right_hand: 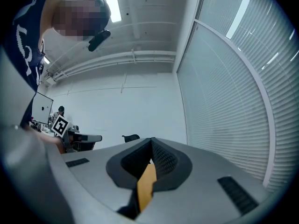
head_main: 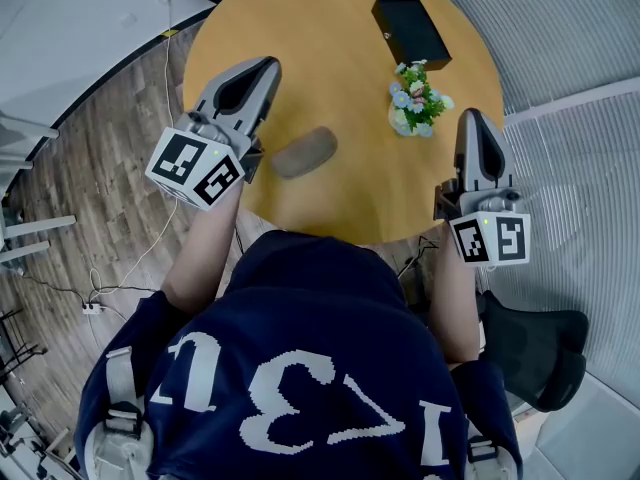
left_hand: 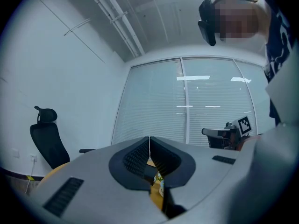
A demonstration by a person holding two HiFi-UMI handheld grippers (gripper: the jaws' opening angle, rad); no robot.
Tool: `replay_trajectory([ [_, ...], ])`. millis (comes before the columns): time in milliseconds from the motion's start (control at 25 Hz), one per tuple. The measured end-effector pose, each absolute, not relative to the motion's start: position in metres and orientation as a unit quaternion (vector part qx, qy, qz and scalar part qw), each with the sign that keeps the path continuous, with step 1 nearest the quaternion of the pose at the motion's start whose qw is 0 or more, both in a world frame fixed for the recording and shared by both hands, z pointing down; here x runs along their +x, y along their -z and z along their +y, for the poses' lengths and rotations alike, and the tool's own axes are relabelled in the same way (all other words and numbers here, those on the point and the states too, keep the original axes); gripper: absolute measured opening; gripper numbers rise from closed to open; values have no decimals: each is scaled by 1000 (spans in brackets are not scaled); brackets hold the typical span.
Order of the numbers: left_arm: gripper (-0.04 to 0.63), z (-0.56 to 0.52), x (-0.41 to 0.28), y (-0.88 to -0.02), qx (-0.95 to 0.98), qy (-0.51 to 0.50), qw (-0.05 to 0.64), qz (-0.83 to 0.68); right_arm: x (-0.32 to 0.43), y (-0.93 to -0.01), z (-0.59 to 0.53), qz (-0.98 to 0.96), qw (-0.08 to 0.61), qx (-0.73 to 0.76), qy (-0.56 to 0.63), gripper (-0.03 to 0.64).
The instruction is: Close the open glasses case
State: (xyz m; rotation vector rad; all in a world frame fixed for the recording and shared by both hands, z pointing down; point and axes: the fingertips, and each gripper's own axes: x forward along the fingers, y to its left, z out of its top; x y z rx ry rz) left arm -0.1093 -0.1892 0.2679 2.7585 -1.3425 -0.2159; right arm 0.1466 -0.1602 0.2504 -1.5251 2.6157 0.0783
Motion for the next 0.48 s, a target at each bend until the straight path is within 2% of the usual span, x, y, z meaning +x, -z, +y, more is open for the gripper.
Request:
replay_trajectory([
  [480,18,-191,-106,-269,897,70,36,-435,154,-246,-164,849,67,-524,-7,25],
])
